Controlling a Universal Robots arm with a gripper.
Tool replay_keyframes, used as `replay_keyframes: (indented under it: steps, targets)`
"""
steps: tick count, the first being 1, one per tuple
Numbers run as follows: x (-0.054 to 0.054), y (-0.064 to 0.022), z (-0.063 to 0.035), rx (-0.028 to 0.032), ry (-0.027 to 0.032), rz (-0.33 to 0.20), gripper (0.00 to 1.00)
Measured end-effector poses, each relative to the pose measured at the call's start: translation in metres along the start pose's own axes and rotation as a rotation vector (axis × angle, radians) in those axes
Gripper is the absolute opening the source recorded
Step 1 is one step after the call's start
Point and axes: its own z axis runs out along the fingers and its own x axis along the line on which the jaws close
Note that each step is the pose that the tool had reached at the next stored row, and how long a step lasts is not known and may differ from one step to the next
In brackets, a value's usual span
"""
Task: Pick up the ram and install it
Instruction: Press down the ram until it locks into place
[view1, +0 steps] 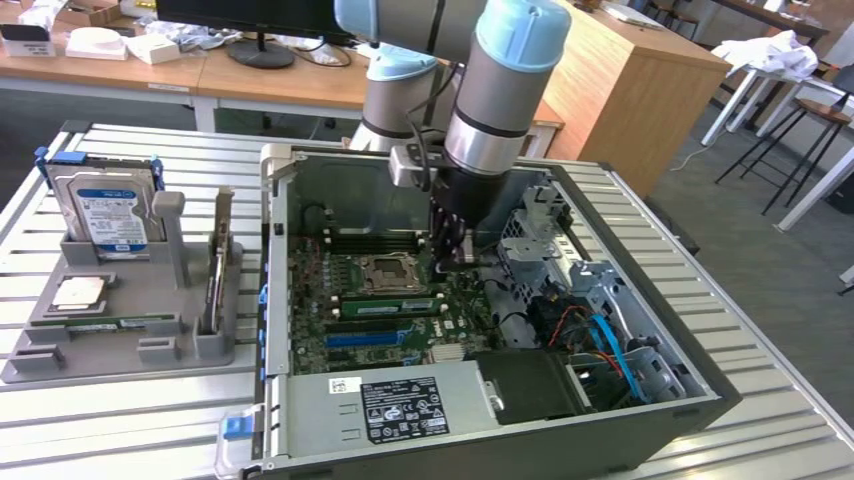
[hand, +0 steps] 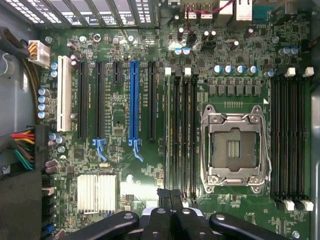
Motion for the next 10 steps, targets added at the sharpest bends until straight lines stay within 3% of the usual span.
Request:
replay_keyframes:
  steps: [3, 4, 10]
  targets:
    - [0.000, -0.0054, -0.0001, -0.0013, 0.0001, 0.000, 0.10]
    - [0.000, -0.0125, -0.0003, -0.0033, 0.0002, 0.000, 0.10]
    - [0.000, -0.0129, 0.0099, -0.0033, 0.0001, 0.000, 0.10]
